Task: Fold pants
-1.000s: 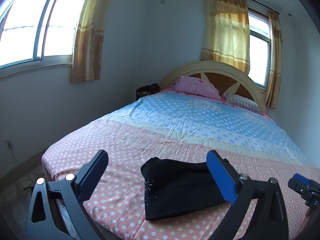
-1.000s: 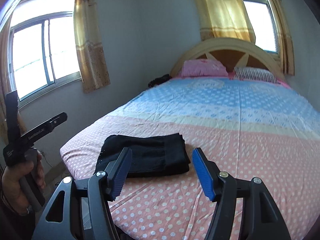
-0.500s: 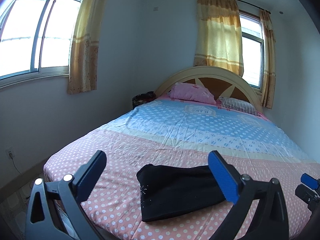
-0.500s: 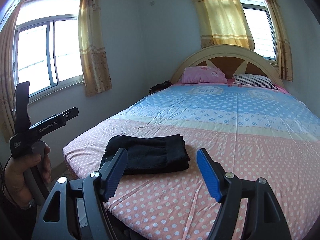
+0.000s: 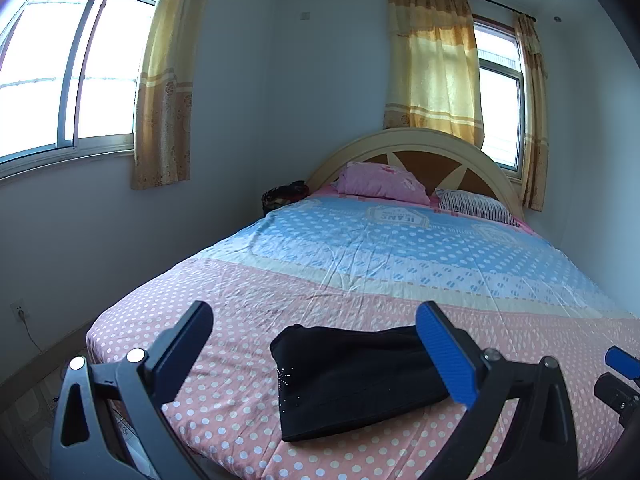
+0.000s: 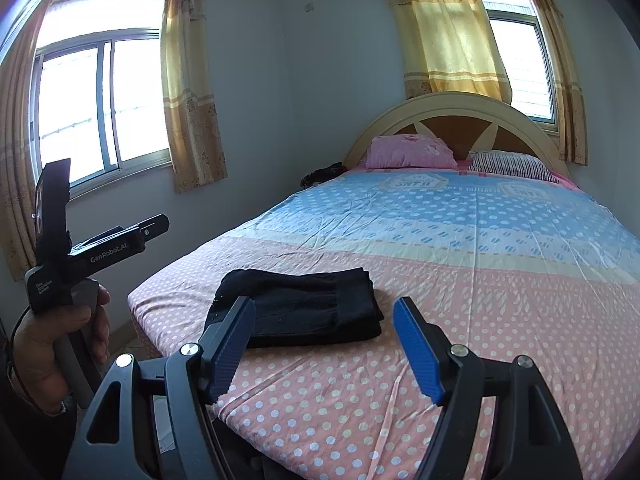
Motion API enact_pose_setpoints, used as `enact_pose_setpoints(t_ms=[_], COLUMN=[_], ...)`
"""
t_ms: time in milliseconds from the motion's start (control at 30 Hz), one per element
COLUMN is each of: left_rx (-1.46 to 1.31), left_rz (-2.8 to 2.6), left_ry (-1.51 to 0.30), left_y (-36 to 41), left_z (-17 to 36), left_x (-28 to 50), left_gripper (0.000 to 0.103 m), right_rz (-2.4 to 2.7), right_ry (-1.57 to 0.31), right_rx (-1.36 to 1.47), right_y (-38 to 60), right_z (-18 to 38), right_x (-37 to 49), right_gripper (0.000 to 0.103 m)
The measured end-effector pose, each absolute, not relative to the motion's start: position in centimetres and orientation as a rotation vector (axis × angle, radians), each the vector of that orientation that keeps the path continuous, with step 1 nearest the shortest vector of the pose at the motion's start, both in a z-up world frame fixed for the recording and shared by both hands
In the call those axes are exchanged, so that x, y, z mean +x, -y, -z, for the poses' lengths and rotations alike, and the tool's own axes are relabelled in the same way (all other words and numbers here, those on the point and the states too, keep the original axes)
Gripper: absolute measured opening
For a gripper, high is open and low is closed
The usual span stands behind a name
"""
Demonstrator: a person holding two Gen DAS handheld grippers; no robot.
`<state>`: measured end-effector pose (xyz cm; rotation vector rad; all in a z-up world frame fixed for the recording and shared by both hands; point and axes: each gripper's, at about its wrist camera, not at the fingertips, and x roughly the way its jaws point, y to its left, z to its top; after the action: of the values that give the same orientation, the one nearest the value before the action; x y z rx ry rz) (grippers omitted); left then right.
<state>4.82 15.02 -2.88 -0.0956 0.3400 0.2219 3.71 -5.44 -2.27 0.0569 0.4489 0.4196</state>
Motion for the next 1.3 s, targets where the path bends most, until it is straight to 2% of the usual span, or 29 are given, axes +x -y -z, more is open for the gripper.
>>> enact_pose_setpoints(t_ms=[533,867,1300], left_rx=[-0.091,-0.053,-0.037], left_rz=[-0.193,-0.184,-0.192], left_ry=[-0.372,-0.311,-0.329], left_y=[-14.6,-13.5,-13.3], left_z=[3.1,2.0,2.5], left_x=[5.4,4.5,5.0], left_gripper=[0.103,0.103,0.103], right_rz=[-0.409,-0.403,-0.401], right_ry=[-0.44,-0.437,-0.464], right_rx=[0.055,0.043,0.035], right_y=[5.7,5.6,5.6], right_z=[2.4,2.3,3.3], right_x=[3.5,3.4,3.5], right_gripper=[0.073,0.073,0.073])
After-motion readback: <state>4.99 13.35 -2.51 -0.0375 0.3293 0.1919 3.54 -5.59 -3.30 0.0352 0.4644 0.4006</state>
